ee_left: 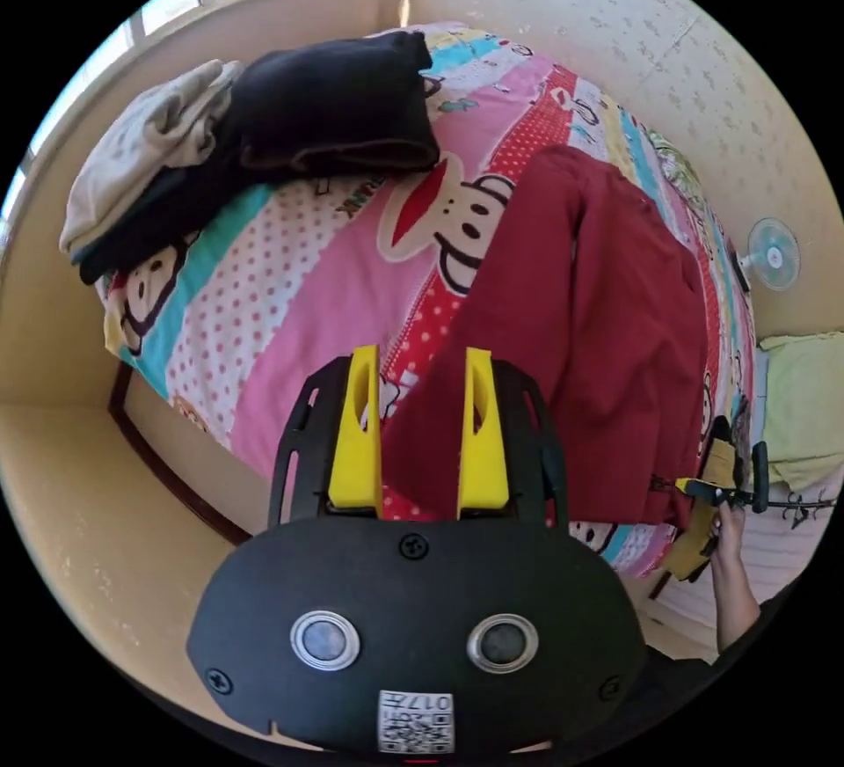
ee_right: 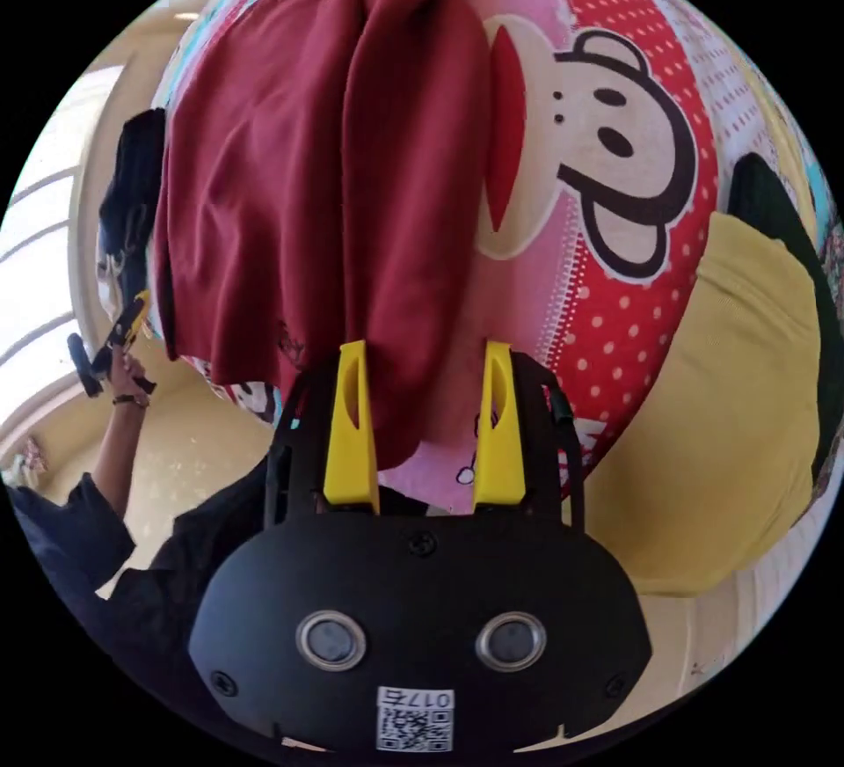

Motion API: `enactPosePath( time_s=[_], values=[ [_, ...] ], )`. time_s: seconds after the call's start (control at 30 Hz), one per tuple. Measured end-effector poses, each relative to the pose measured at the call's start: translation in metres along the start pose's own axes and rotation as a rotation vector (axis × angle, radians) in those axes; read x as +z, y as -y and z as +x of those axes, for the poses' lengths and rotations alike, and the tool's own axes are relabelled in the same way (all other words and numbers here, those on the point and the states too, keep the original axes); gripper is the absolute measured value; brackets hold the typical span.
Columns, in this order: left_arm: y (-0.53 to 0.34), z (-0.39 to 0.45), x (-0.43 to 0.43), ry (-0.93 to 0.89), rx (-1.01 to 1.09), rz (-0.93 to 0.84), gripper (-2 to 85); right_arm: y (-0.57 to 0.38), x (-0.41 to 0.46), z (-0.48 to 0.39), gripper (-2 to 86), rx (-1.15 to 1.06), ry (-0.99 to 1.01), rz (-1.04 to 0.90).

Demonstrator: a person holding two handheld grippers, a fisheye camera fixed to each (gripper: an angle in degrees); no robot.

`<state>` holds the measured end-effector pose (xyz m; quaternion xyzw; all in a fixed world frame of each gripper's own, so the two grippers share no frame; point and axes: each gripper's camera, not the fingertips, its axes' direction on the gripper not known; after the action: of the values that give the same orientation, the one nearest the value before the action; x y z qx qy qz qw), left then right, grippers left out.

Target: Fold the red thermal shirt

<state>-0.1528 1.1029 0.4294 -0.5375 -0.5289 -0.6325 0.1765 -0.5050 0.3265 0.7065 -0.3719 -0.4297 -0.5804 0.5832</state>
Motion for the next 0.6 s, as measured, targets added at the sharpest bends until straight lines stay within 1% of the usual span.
enactPosePath(
  time_s=[0.03,0.07,0.1,0.13,0.17,0.23,0.27,0.3,0.33,0.37,0.4,0.47,0.5,0.53,0.57,0.6],
  values=[
    [0.002,-0.004,0.026,-0.080,-0.014,-0.131,12.6,-0.008,-0.001,-0.008,15.1,0.002,-0.098,0.073],
    [0.002,-0.003,0.032,-0.086,-0.016,-0.112,12.3,-0.004,-0.005,-0.014,12.7,-0.001,-0.128,0.051],
    [0.005,0.005,0.028,-0.044,0.025,-0.068,11.8,0.001,-0.008,-0.017,11.5,-0.018,-0.130,0.016],
    [0.016,0.014,0.027,-0.004,0.053,-0.102,11.1,0.011,-0.018,-0.021,8.1,-0.091,-0.095,-0.048],
    [0.023,0.018,0.026,0.011,0.062,-0.125,10.7,0.016,-0.033,-0.018,5.9,-0.110,-0.079,-0.065],
    [0.049,0.031,0.018,0.008,0.156,-0.253,5.7,0.019,-0.052,-0.005,4.8,-0.133,-0.062,-0.076],
    [0.055,0.033,0.016,-0.024,0.180,-0.283,5.1,0.022,-0.063,0.010,4.4,-0.138,-0.031,-0.111],
    [0.068,0.033,0.006,-0.022,0.191,-0.317,4.2,0.023,-0.069,0.018,4.3,-0.138,-0.010,-0.131],
    [0.081,0.032,-0.012,0.004,0.217,-0.305,3.9,0.026,-0.086,0.039,4.2,-0.122,0.018,-0.155],
    [0.089,0.029,-0.023,0.029,0.224,-0.289,3.8,0.028,-0.111,0.063,4.3,-0.084,-0.007,-0.141],
    [0.104,0.019,-0.048,0.090,0.209,-0.232,3.7,0.028,-0.127,0.075,4.3,-0.065,-0.035,-0.118],
    [0.126,-0.006,-0.092,0.151,0.138,-0.113,3.8,0.024,-0.204,0.130,5.0,0.059,-0.194,0.028],
    [0.139,-0.028,-0.124,0.163,0.058,-0.010,3.8,0.020,-0.224,0.143,5.2,0.108,-0.220,0.077],
    [0.147,-0.049,-0.153,0.119,-0.006,0.107,3.6,0.008,-0.265,0.166,5.8,0.207,-0.223,0.197],
    [0.149,-0.058,-0.166,0.084,-0.021,0.160,3.4,-0.011,-0.299,0.181,6.5,0.270,-0.178,0.325],
    [0.153,-0.072,-0.182,0.021,-0.041,0.232,3.3,-0.020,-0.311,0.185,7.1,0.283,-0.154,0.380]
  ],
)
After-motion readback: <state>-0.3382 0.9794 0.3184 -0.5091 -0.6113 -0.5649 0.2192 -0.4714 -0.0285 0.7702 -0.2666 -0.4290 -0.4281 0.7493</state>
